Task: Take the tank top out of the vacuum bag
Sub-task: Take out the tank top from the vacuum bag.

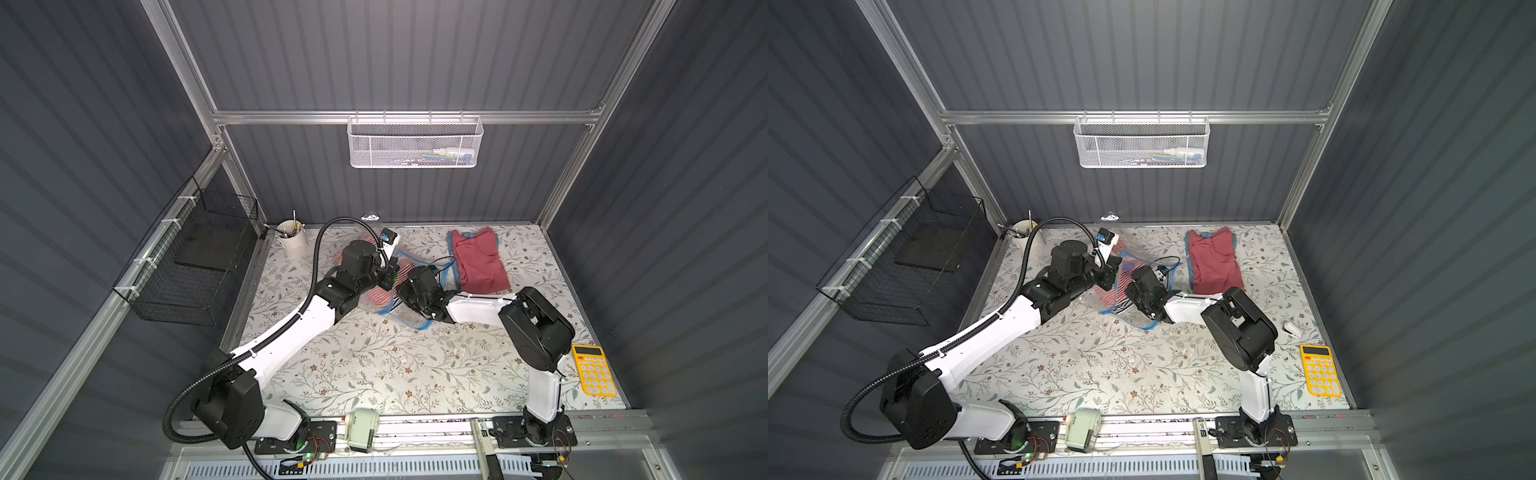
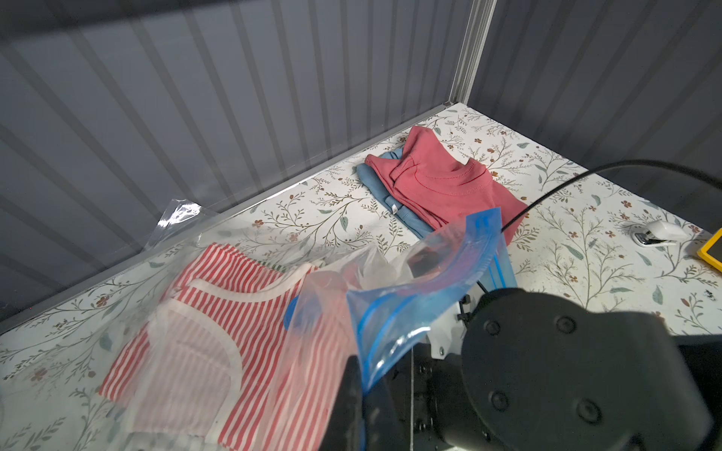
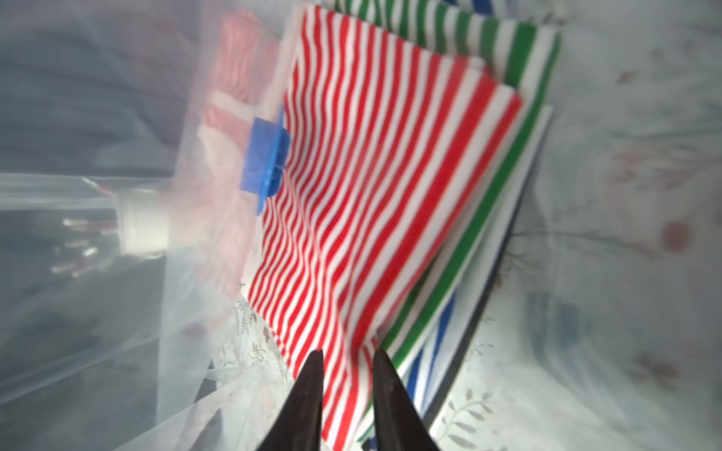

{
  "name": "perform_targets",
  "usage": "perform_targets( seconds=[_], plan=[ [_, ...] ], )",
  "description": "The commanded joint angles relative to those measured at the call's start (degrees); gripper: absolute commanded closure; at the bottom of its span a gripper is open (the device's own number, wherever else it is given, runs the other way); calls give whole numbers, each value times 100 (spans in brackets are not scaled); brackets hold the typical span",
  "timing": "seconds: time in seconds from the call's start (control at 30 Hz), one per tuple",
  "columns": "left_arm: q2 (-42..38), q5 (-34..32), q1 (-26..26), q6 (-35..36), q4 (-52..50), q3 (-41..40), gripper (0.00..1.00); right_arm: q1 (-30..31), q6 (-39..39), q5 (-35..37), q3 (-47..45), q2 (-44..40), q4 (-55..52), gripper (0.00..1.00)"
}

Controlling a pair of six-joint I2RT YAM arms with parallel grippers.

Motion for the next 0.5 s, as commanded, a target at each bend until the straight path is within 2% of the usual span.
perform_targets(
  seconds=[0.0,0.47],
  plan=[
    [11,67,-24,-25,85,98,100,21,70,-26,-116,-28,-19,73],
    [-5,77,-25,-27,98,91,100,74,85,-30,-120,208,504,67]
  ],
)
